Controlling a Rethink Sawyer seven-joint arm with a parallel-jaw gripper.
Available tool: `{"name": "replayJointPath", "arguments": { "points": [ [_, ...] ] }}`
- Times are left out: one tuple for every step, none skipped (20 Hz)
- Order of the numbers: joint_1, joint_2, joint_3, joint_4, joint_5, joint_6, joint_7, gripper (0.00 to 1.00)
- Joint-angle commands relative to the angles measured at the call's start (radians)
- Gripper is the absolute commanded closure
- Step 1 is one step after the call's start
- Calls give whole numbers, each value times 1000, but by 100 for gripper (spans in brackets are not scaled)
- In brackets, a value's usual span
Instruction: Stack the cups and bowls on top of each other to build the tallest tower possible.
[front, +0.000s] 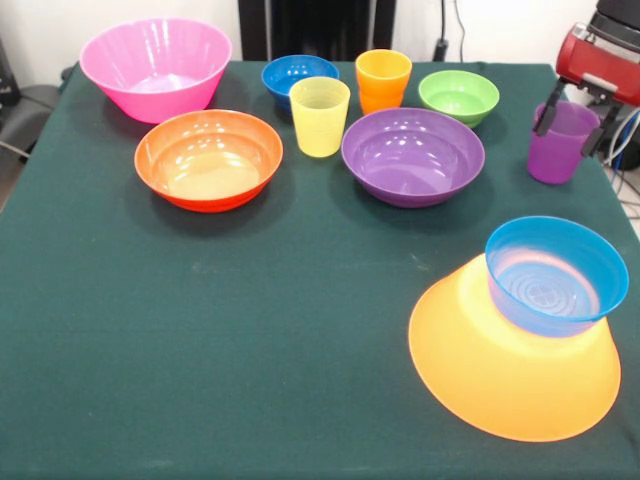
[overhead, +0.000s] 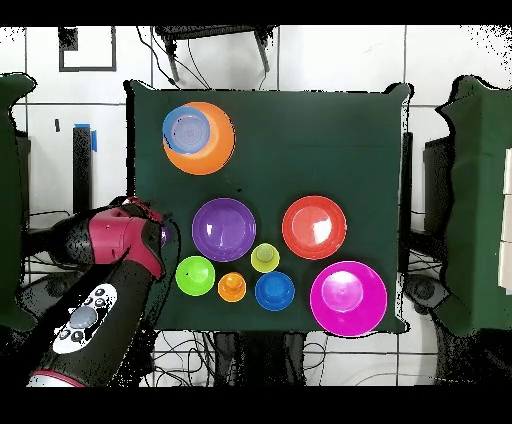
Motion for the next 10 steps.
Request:
{"name": "replayJointPath", "arguments": {
  "points": [
    [16,-15,148,43,40,94,194,0],
    [16,-17,147,44,38,89,186,0],
    [18,-17,144,44,35,83,181,0],
    [14,-20,148,49,36,80,175,0],
    [13,-22,149,52,37,81,173,0],
    [14,-23,148,54,39,83,176,0],
    [16,-23,145,54,40,89,180,0],
    [17,-24,145,58,43,94,186,0],
    [17,-26,144,62,45,98,190,0],
    [17,-28,143,66,46,102,194,0]
  ]
}}
